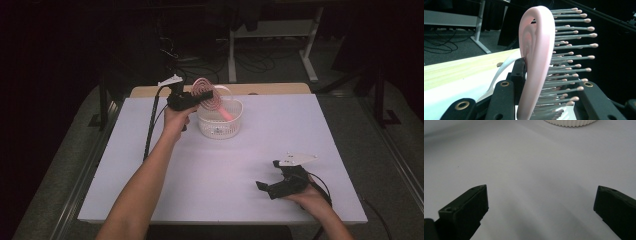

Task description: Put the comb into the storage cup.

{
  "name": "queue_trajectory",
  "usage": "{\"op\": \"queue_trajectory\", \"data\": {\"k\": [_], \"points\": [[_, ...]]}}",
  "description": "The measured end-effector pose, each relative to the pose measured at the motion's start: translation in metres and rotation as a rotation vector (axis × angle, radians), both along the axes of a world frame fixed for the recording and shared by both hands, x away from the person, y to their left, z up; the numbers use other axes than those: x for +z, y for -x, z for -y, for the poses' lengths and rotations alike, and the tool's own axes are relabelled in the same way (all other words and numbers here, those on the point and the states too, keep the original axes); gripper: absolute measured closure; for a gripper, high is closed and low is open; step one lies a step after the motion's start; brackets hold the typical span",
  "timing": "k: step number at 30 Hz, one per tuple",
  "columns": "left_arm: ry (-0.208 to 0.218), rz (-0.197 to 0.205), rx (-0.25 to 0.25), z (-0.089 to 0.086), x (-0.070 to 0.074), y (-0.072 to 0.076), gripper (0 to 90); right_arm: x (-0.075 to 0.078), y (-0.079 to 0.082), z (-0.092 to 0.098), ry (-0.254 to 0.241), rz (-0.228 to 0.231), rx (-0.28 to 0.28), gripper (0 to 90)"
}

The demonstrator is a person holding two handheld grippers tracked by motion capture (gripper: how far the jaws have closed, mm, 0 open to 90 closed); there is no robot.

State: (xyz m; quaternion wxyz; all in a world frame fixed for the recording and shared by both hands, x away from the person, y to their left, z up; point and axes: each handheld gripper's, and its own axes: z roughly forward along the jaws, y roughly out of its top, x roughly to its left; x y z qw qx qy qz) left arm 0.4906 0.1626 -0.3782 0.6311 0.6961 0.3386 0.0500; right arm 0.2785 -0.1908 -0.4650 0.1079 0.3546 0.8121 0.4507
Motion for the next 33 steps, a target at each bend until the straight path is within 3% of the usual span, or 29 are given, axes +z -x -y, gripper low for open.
{"op": "queue_trajectory", "data": {"k": [15,33], "points": [[-0.022,-0.023,-0.003,-0.002,-0.009,-0.001,64.5,0.000,0.000,0.000,0.001,0.000,0.002,0.0],[-0.055,-0.021,0.033,-0.014,-0.014,-0.004,61.5,-0.001,-0.001,-0.001,0.003,-0.004,0.005,0.0]]}}
